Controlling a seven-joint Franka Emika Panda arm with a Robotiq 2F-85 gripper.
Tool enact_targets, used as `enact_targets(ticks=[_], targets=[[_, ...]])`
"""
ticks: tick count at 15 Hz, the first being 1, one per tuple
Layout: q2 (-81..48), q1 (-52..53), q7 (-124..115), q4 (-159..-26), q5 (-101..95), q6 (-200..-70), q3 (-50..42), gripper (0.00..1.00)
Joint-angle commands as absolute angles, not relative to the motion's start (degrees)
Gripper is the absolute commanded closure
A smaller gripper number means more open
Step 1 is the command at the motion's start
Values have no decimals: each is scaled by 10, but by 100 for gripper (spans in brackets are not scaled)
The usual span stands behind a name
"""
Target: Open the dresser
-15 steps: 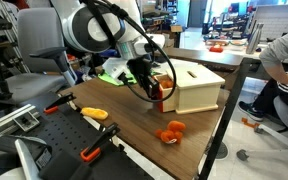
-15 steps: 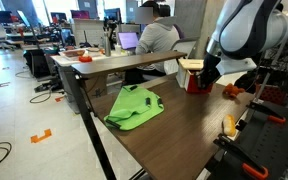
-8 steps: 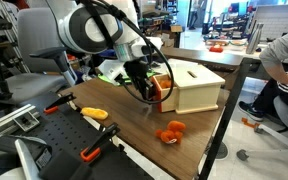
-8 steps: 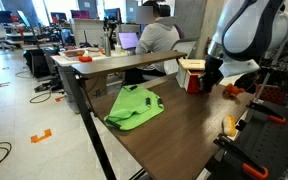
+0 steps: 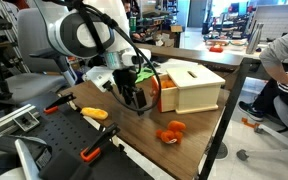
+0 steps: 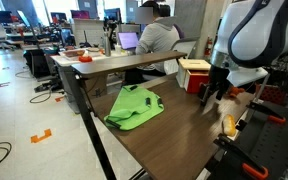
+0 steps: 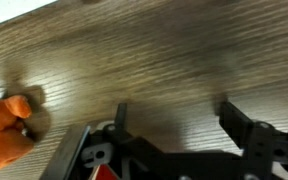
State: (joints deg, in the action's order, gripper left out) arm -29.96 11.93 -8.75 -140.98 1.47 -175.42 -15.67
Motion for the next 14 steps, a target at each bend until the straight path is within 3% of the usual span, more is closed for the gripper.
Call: enact_targets(ticks=[1,11,14], targets=[[-255,99,-71,-1426,1,-1711,-141,0],[-4,35,2,-1540,15,-1667,-47,0],[-24,25,-8,-1525,11,-1680,-35,0]])
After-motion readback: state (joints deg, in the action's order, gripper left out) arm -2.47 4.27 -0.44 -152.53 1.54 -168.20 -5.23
